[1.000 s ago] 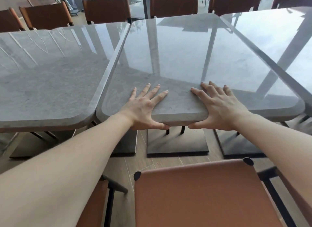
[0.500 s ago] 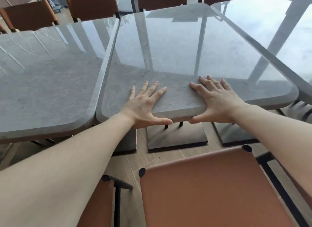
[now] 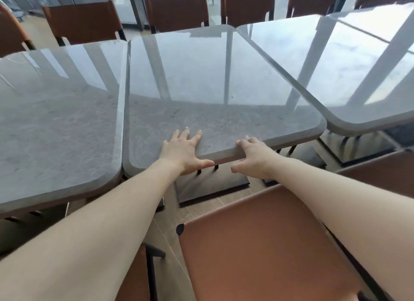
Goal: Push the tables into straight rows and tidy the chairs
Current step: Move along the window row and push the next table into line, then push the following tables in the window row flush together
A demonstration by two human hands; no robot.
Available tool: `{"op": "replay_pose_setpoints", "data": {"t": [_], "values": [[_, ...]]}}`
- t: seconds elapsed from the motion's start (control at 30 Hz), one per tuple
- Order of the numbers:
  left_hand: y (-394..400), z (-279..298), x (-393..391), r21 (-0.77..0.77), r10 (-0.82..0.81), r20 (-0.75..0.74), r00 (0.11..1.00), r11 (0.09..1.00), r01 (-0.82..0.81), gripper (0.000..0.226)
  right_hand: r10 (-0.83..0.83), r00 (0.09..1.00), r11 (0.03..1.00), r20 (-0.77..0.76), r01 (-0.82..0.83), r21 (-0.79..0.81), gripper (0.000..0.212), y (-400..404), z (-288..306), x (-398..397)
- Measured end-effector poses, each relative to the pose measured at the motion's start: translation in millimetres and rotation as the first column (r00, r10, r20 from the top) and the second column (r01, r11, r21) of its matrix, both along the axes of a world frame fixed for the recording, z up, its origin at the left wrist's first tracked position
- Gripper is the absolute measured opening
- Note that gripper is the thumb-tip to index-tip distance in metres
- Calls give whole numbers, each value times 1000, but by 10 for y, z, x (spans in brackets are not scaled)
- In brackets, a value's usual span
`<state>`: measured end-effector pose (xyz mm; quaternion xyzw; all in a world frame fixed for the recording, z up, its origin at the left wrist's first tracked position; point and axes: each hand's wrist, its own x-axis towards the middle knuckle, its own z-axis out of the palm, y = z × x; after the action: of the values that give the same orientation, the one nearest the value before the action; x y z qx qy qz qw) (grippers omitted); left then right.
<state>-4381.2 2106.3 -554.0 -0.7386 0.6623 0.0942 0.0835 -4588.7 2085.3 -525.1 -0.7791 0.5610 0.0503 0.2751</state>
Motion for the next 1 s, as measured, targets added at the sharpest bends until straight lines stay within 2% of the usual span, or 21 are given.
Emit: {"op": "replay_pose_setpoints", "data": {"t": [0.07, 0.13, 0.17, 0.23, 0.3, 0.37, 0.5, 0.6, 0.67, 0.83, 1.0], "values": [[66, 166, -181, 13, 50, -19, 999, 999, -50, 80, -52, 998, 997, 44, 50, 54, 58, 126, 242, -59], [155, 353, -301, 56, 97, -184, 978, 995, -88, 58, -109, 987, 993, 115, 102, 65, 53, 244, 505, -130], [206, 467, -338, 82, 137, -335, 932, 990, -116, 53, -137, 979, 990, 154, 129, 58, 51, 295, 648, -161], [330, 762, -395, 84, 169, -625, 762, 985, -150, 48, -201, 947, 979, 249, 197, 44, 47, 420, 954, -223], [471, 1093, -494, -11, 97, -757, 646, 987, -161, 39, -270, 898, 962, 346, 268, 54, 44, 570, 1260, -316], [629, 1429, -627, -84, 19, -828, 560, 984, -158, 34, -293, 867, 954, 403, 295, 58, 41, 772, 1572, -433], [1021, 2132, -911, -229, -154, -906, 395, 962, -150, 37, -272, 814, 951, 513, 310, 12, 39, 1213, 2223, -682], [1296, 2594, -1100, -317, -258, -921, 292, 933, -173, 37, -274, 715, 932, 643, 363, -6, 37, 1507, 2689, -842], [1420, 2861, -1223, -350, -302, -923, 239, 916, -195, 39, -282, 618, 913, 734, 408, 7, 35, 1696, 2948, -958], [1770, 3401, -1710, -405, -379, -907, 185, 905, -133, 42, -319, 382, 849, 868, 522, 82, 35, 2273, 3428, -1395], [2164, 3653, -2345, -447, -436, -888, 147, 893, -51, 44, -297, 323, 821, 899, 568, 67, 34, 2830, 3623, -2009]]}}
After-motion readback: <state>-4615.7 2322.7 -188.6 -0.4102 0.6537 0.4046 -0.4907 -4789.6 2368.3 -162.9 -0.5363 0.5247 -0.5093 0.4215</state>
